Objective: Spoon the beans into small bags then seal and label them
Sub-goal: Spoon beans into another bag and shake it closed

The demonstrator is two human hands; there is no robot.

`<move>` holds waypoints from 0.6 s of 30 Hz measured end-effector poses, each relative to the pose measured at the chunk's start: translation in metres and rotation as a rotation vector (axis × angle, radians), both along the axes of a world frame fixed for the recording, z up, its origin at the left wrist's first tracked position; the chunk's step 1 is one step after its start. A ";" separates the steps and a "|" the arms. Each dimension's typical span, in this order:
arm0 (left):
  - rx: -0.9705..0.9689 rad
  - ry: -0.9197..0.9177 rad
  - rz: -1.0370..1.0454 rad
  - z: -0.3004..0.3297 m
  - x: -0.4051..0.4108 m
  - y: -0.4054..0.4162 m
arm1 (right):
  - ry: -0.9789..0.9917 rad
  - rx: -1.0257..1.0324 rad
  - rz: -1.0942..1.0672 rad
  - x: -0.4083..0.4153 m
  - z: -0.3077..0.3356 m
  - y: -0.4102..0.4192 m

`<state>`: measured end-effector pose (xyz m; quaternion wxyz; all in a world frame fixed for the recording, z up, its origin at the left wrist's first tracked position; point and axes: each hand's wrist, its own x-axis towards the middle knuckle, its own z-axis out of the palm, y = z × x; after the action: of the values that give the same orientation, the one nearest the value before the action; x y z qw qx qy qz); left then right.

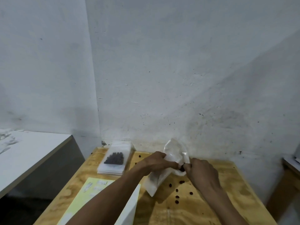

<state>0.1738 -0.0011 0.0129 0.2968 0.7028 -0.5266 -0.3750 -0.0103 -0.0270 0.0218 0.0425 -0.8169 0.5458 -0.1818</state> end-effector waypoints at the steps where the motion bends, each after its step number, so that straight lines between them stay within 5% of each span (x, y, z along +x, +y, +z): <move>1: -0.001 -0.018 0.007 -0.001 -0.003 -0.003 | -0.013 0.005 -0.033 0.001 -0.004 0.000; 5: -0.094 0.132 0.035 0.003 -0.012 -0.011 | -0.188 0.134 -0.164 0.000 -0.019 -0.007; 10: -0.140 0.218 -0.028 0.015 -0.014 -0.014 | -0.696 0.438 -0.235 -0.012 -0.036 -0.017; 18: -0.073 -0.022 -0.020 0.006 0.021 -0.008 | -0.879 0.503 -0.165 -0.028 -0.030 -0.012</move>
<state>0.1947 -0.0088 0.0185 0.3125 0.6903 -0.5502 -0.3509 -0.0385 -0.0386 -0.0082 0.4489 -0.5818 0.5659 -0.3739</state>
